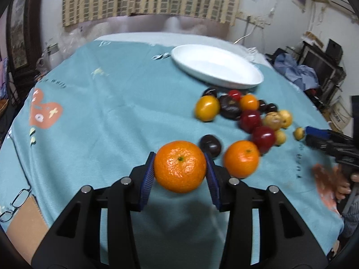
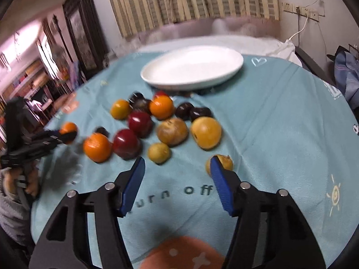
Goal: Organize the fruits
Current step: 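Carry the mandarin and yellow fruit onto the white plate and release both, then grasp the yellow plum with the left gripper while the right gripper grasps a yellow fruit, then place the yellow plum and yellow fruit on the white plate with both grippers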
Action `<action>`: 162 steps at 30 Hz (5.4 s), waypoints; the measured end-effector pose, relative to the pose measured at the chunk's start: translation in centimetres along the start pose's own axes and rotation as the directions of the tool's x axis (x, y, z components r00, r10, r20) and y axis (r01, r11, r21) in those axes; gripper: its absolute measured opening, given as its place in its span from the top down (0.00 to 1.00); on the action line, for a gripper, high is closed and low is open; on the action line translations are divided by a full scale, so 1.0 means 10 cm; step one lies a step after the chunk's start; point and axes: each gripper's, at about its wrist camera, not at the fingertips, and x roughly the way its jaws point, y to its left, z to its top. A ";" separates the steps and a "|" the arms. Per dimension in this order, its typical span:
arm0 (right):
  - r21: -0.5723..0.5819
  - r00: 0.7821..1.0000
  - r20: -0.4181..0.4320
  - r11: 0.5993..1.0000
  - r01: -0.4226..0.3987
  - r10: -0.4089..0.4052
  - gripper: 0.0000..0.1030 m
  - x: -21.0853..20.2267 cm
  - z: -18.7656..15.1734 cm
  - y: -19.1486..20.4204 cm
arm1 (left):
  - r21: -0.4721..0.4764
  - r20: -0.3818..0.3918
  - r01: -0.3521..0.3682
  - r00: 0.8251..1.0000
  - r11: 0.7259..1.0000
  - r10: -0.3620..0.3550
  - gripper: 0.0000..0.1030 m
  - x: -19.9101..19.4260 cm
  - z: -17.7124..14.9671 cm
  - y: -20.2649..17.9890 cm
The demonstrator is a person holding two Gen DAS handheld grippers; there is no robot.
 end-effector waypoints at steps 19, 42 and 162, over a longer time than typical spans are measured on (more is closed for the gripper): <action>-0.007 0.994 -0.064 0.996 0.085 -0.085 0.59 0.24 0.03 -0.27 | -0.011 -0.020 0.096 0.995 0.995 -0.097 0.58 0.08 -0.01 -0.06; 0.065 0.992 0.125 0.998 0.008 -0.016 0.72 0.30 1.36 -0.30 | 0.063 -0.034 0.131 0.991 0.989 -0.129 0.58 1.06 1.62 -0.70; 0.185 0.987 0.162 0.982 -0.042 0.012 0.67 0.00 1.04 -0.41 | 0.024 0.066 0.013 0.998 1.000 -0.014 0.63 0.77 1.36 -0.30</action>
